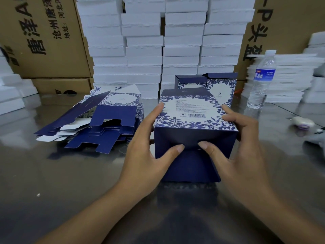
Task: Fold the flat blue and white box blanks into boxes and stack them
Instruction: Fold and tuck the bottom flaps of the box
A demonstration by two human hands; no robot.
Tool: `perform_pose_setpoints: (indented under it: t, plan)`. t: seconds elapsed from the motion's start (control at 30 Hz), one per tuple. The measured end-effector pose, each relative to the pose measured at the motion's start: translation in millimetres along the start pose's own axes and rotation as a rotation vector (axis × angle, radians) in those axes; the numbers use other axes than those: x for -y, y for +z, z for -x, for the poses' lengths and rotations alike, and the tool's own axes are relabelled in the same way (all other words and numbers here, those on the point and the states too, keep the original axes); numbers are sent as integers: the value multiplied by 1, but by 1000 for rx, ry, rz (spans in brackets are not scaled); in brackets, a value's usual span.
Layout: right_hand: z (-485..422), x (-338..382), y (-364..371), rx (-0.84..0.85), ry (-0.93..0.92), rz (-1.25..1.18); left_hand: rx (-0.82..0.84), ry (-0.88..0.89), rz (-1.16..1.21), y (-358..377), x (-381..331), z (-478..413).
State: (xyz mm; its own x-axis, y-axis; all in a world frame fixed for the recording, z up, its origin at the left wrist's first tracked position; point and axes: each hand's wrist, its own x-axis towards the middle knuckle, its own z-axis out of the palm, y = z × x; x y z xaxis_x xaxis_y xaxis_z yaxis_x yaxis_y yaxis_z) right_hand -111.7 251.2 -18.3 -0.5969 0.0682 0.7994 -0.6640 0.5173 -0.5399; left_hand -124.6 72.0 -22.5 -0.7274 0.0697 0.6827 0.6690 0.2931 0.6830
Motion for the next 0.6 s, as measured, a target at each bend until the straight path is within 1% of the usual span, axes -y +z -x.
perform_pose_setpoints:
  t: [0.17,0.3,0.5,0.6]
  plan:
    - [1,3,-1,-26,-11,-8,-20,40,-43,0,-2,0]
    - [-1,6,-2,-8,18,-40,-51,61,-67,-1,0,0]
    - [-2,4,-2,-31,5,-26,-82,55,-101,-2,0,-1]
    - [-2,3,-1,-40,4,-13,-59,48,-85,-3,-1,-2]
